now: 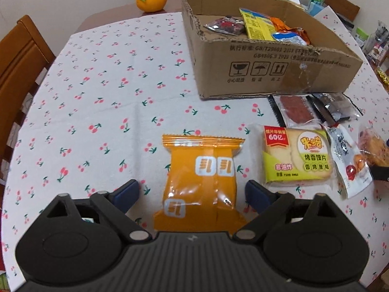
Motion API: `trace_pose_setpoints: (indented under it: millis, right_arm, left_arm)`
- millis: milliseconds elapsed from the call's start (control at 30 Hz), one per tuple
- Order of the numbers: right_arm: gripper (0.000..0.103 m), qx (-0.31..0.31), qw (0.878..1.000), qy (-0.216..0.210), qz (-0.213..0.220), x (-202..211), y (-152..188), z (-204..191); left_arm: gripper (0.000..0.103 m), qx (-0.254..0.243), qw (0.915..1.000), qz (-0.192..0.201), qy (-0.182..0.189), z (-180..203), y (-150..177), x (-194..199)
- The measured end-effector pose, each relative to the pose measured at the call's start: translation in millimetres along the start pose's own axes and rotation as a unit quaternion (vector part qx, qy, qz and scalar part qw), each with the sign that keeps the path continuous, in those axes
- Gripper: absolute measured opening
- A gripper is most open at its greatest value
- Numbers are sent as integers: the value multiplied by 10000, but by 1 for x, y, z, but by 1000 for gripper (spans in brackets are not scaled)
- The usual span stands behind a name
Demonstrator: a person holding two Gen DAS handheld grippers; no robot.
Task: Organize snacks
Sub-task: 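Grasp the orange square packet with the left gripper while the right grasps the round cookie packet, then carry the orange packet into the box and open the left gripper while the right carries the cookie packet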
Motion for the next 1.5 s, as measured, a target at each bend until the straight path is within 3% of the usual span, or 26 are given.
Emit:
trace_pose_setpoints:
  millis: [100, 433, 700, 1000, 1167, 1333, 1500]
  right_arm:
    - [103, 55, 10000, -38, 3, -1, -1, 0]
    - [103, 205, 9994, -150, 223, -1, -2, -2]
    - [103, 344, 9990, -150, 237, 1, -4, -5]
    - [79, 647, 9966, -407, 300, 11, -7, -17]
    - [68, 733, 9958, -451, 311, 13, -9, -20]
    - [65, 739, 9959, -431, 302, 15, -8, -21]
    - [62, 646, 9968, -408, 252, 18, -8, -20]
  left_arm:
    - [103, -67, 10000, -13, 39, 0, 0, -3]
    - [103, -204, 9997, -42, 130, 0, -1, -5]
    - [99, -479, 9988, -13, -81, 5, -2, -2]
    - [68, -479, 9987, 9, 173, 13, -2, 0]
    - [61, -402, 9990, 73, 168, 13, -3, 1]
    - [50, -371, 9991, 85, 193, 12, -4, 2]
    - [46, -307, 9993, 90, 211, 11, -4, 4]
Point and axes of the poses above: each gripper's, at about its wrist camera, not at the fingertips, and x roughly against the way its jaws point, z to its right, y to its underside, the point moved 10 cm from there along -x, roughly the way its jaws point, and after that the axes turned 14 degrees about y, right-handed, at the moved point
